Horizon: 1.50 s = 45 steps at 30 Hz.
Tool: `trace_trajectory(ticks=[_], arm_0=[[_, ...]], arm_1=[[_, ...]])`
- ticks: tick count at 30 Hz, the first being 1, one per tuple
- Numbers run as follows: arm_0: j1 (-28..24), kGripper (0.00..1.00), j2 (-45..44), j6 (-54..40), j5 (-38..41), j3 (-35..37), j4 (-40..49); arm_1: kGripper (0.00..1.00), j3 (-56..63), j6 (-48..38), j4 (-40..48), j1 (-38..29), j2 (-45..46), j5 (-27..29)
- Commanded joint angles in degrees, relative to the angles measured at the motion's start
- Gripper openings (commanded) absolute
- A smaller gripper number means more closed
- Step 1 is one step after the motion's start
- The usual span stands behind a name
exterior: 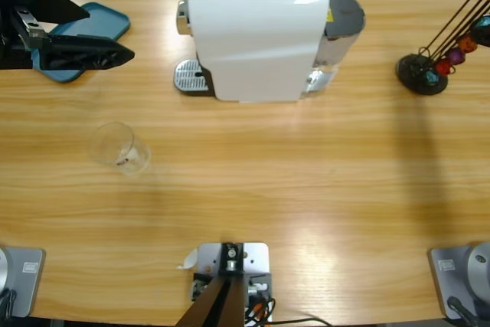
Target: Pour coffee
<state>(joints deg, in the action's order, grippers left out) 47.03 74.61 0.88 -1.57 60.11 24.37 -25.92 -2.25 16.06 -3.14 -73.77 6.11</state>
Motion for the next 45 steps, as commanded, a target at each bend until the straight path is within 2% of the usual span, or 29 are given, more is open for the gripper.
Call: trace_trajectory(ticks=[1, 8, 18, 28, 30, 33, 35, 40, 45], arm_0=[[0.7, 1.0, 0.7, 0.5, 0.1, -2.9, 0.8], [1.5, 1.0, 1.1, 1.3, 0.1, -3.7, 0.2], [1.7, 1.0, 1.0, 1.4, 0.2, -4.4, 0.1], [1.7, 1.0, 1.3, 1.4, 0.4, -4.3, -0.4], [1.7, 1.0, 1.2, 1.4, 0.4, -4.3, -0.4], [1.7, 1.0, -0.1, 1.4, 0.2, -4.7, -0.3], [1.7, 1.0, -1.6, 1.4, 0.0, -5.4, -0.1], [1.7, 0.996, -5.9, 1.1, -1.5, -7.3, 2.5], [1.6, 0.991, -10.0, 1.2, -3.3, -9.0, 3.9]], arm_1=[[0.0, 0.4, 0.5, -0.4, 0.8, 0.6, 0.5], [0.0, -3.5, 0.5, -6.3, 0.8, 3.2, 2.5], [0.0, -7.9, 0.4, -11.2, 0.4, 5.9, 2.5], [0.0, -16.2, 0.9, -23.1, -5.1, 14.9, 4.2], [0.0, -17.4, 2.2, -25.5, -7.9, 16.5, 1.3], [0.0, -18.5, 6.6, -27.1, -14.2, 16.2, -10.0], [0.0, -20.5, 10.9, -28.4, -20.5, 14.2, -14.0], [0.0, -29.5, 19.2, -30.7, -35.0, 3.5, -16.3], [0.0, -42.1, 25.7, -33.8, -41.7, -9.7, -19.5]])
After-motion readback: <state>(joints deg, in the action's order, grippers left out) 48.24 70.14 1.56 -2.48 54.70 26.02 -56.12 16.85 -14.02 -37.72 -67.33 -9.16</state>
